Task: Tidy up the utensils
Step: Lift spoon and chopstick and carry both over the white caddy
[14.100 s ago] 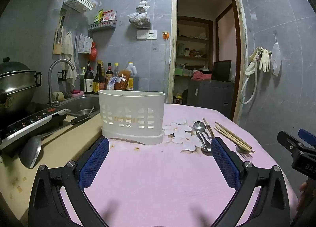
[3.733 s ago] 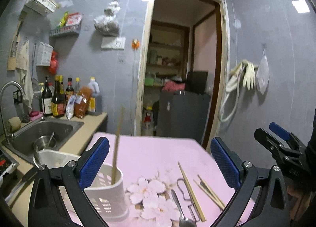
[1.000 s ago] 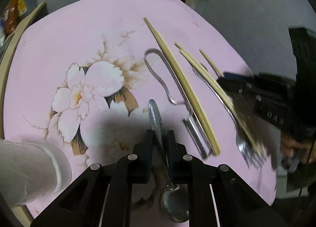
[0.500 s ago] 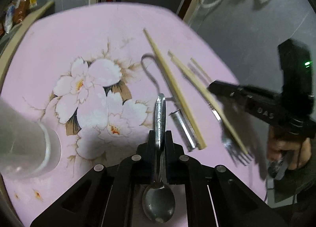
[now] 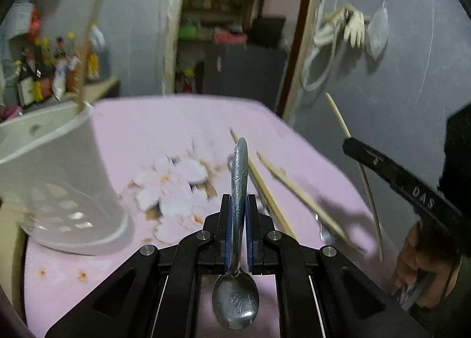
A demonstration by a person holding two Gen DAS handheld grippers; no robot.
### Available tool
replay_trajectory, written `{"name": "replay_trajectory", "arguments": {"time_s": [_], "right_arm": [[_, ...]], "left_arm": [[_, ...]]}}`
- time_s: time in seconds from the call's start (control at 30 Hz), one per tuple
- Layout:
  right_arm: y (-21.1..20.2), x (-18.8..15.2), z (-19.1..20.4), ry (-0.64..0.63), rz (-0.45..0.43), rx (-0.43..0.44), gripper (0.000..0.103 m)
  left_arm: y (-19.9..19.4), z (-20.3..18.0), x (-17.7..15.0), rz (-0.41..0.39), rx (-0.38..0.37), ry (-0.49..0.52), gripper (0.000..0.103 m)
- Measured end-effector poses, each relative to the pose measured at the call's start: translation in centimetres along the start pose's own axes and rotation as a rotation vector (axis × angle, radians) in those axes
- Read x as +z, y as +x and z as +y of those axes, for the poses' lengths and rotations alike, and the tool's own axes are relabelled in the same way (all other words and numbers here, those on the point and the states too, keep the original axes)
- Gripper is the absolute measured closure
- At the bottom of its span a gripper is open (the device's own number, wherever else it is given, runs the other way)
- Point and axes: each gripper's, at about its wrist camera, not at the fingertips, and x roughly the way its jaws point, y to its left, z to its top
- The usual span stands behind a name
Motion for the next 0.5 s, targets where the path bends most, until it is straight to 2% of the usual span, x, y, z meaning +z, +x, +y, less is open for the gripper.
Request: {"name": "replay_trajectory", "arguments": {"time_s": [0.23, 0.33, 0.5], "right_arm": [[-1.6, 0.6, 3.1, -0.059, -0.221, 0.001, 0.100], [-2.1, 1.5, 4.7, -0.076, -0.331, 0.011, 0.100], [-2.0, 3.1, 6.5, -0.069, -0.458, 0.062, 0.100]], "left_arm": [[-2.4, 0.3, -0.2, -0.170, 0.070, -0.022, 0.097], [-3.8, 0.7, 0.9, -0.237, 0.080, -0.044, 0.097], [-7.0, 1.9, 3.1, -0.330, 0.094, -0.074, 0.097]]}}
